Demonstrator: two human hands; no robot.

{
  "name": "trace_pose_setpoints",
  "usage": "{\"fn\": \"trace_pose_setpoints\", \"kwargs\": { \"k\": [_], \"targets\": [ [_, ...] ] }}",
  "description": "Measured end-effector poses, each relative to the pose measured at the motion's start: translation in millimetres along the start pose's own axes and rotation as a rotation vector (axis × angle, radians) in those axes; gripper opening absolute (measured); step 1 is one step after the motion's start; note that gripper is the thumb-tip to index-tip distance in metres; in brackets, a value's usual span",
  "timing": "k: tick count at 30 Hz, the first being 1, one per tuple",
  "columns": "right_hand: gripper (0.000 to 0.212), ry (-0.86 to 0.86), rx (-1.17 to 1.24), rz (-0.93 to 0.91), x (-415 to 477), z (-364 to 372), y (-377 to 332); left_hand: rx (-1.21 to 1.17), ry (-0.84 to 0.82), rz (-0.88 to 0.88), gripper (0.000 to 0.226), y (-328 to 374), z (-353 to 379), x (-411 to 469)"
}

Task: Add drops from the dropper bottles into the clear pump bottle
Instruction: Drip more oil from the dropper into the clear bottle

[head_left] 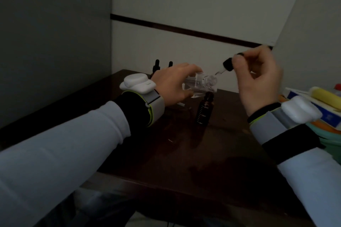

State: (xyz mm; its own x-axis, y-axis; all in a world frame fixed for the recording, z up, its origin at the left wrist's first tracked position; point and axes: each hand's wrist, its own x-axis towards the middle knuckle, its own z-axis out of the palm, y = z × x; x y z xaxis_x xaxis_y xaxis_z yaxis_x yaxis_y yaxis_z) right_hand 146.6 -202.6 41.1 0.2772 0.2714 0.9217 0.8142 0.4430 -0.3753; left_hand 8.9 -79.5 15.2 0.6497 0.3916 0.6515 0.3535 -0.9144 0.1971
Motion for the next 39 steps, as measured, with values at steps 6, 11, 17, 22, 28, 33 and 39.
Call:
{"fn": "trace_pose_setpoints", "kwargs": {
  "k": [6, 11, 17, 22, 28, 33, 39],
  "targets": [
    [0.019, 0.089, 0.03, 0.005, 6.0, -6.6, -1.1, 0.019, -0.016, -0.011, 0.054, 0.0, 0.2, -0.5],
    [0.016, -0.048, 0.007, 0.016, 1.1, -1.9, 0.5, 0.013, -0.027, -0.012, 0.055, 0.7, -0.8, -0.3],
    [0.023, -0.098, -0.028, 0.03, 1.0, -1.1, 3.9, 0.003, -0.02, -0.012, 0.054, 0.9, -0.9, -0.4],
    [0.023, -0.124, 0.008, 0.029, 0.1, -0.8, 2.8, 0.003, -0.019, -0.013, 0.053, 0.6, -0.7, -0.4],
    [0.023, -0.142, 0.02, 0.034, 0.2, -1.1, 3.0, 0.001, -0.01, -0.01, 0.054, -0.1, 0.2, -0.5],
    [0.023, -0.117, 0.004, 0.008, -0.8, -1.5, 2.6, 0.002, -0.004, -0.006, 0.054, 0.2, 1.1, -0.4],
    [0.021, 0.066, 0.081, -0.013, 3.7, -6.7, -2.6, -0.003, 0.0, -0.005, 0.055, 0.0, 1.7, 0.1]
  ]
}}
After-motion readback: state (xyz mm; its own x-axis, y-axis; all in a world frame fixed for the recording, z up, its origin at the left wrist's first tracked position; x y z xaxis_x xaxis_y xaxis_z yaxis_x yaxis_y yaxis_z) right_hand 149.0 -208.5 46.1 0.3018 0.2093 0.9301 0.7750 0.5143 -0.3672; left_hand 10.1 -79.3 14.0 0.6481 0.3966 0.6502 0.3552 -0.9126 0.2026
